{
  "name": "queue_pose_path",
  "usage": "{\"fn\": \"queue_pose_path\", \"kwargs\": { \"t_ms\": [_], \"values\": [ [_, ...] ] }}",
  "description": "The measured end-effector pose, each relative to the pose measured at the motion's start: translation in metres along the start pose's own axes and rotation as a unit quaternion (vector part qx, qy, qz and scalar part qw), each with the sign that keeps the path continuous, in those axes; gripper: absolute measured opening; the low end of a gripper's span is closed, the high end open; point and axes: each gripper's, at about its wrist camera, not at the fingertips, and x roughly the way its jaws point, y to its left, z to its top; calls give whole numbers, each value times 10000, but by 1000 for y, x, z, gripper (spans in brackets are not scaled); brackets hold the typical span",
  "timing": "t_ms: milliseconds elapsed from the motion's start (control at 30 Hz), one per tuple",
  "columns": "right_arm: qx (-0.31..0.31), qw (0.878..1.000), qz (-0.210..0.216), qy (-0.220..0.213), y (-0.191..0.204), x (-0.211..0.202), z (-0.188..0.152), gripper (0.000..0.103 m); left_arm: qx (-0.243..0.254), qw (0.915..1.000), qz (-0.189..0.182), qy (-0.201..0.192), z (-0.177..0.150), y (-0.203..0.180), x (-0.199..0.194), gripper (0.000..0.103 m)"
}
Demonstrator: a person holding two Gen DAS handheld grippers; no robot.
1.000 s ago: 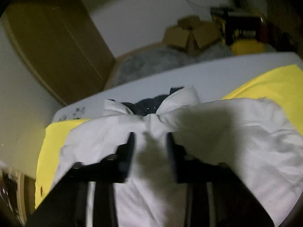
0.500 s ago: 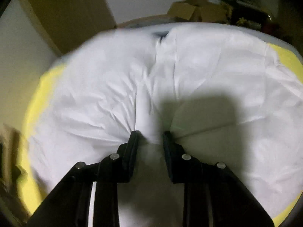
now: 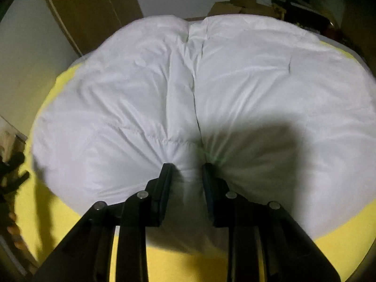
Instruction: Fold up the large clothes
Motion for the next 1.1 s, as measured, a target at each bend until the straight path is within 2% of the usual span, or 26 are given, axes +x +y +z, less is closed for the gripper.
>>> {"fn": "queue_pose_path", "kwargs": {
  "t_ms": [67,133,167,233,267,300,367,400,467,567,633,867,1100],
  "values": [
    [-237,9996,-96,107,9,9,-12,30,-110,9998,-119,152,-1,6,4,103],
    [-547,9982,-252,-6,15,23,-18,30,-490,9966,-442,501,0,16,15,103],
    [-547,9982,-234,45,14,21,-16,30,-775,9913,-769,741,-1,23,21,103],
    [-151,9998,99,107,2,6,-12,32,-1213,9775,-1405,1000,-5,31,28,103],
    [-7,9996,264,-21,-3,-6,-14,36,-1358,9708,-1648,1094,-7,33,31,103],
    [39,9992,359,-178,-2,-17,-20,40,-1394,9683,-1744,1117,-10,33,32,103],
    [100,9982,500,-330,-5,-32,-28,64,-1351,9712,-1664,1037,-10,32,32,103],
    [126,9976,580,-356,-5,-37,-30,67,-1301,9740,-1593,951,-11,31,31,103],
    [150,9966,685,-426,-7,-43,-32,68,-1241,9757,-1584,867,-10,29,34,103],
    [146,9948,795,-622,-7,-60,-39,68,-1270,9692,-1853,1005,-12,24,49,103],
    [136,9939,835,-713,-6,-69,-40,68,-1274,9695,-1791,1083,-14,17,59,103],
    [-18,9923,870,-877,-13,-82,-49,69,-1268,9753,-1581,883,0,3,72,103],
    [241,9950,688,-682,-35,-63,-44,69,-1220,9805,-1438,553,19,-3,89,103]
  ]
}}
